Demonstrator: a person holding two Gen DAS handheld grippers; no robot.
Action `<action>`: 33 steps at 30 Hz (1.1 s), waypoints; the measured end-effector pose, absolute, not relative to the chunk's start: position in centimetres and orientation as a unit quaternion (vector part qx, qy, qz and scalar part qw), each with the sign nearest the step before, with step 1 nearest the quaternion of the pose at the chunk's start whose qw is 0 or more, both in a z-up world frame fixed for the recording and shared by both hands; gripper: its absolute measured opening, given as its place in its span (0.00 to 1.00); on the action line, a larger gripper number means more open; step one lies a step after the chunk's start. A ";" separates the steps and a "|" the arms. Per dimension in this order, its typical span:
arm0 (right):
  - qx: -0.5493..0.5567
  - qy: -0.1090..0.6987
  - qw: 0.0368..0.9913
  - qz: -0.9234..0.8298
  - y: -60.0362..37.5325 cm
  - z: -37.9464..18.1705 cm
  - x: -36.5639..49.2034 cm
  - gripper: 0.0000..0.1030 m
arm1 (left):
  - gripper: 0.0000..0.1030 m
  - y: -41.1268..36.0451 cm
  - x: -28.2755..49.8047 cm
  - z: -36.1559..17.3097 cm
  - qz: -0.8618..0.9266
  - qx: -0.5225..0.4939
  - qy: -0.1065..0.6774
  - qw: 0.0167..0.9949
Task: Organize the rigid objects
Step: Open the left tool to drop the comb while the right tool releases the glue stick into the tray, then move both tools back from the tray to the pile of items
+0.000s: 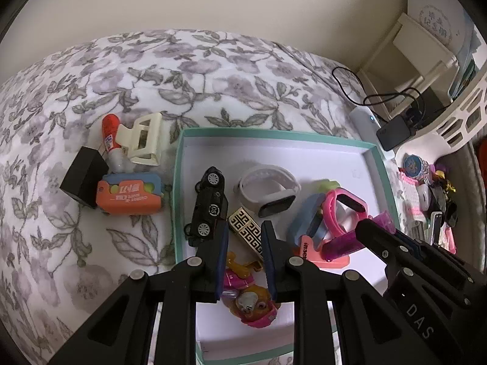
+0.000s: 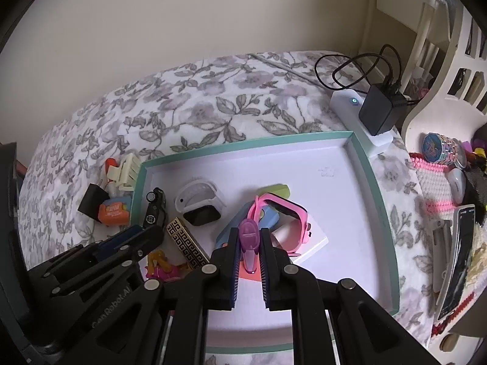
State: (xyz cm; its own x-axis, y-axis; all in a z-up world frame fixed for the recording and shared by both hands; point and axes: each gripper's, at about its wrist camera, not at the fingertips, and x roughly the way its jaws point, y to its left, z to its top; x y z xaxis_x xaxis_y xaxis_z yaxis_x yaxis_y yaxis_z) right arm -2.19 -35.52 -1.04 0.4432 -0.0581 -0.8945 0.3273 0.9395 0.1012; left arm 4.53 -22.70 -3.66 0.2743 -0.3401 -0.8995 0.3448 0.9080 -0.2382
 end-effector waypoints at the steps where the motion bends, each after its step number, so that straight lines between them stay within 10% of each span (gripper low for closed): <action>1: 0.130 0.514 0.840 -0.115 -35.5 -1.0 -2.2 0.13 | 0.22 -22.6 4.6 -3.6 -0.213 0.001 0.562 0.799; 12: 0.128 0.521 0.836 -0.118 -35.5 -1.7 -1.9 0.16 | 0.26 -21.5 5.1 -3.4 -0.189 0.003 0.558 0.808; 14: 0.130 0.520 0.835 -0.121 -35.6 -1.7 -1.9 0.30 | 0.44 -21.2 5.2 -3.3 -0.180 0.002 0.558 0.810; 20: 0.126 0.515 0.838 -0.129 -35.6 -1.7 -1.7 0.60 | 0.50 -20.1 5.7 -3.4 -0.152 0.000 0.559 0.815; 23: 0.123 0.513 0.840 -0.128 -35.5 -1.7 -1.7 0.67 | 0.69 -19.6 6.0 -3.5 -0.135 0.003 0.558 0.819; 33: 0.121 0.503 0.846 -0.130 -35.6 -1.6 -1.6 0.93 | 0.84 -18.0 6.7 -3.6 -0.100 0.001 0.549 0.830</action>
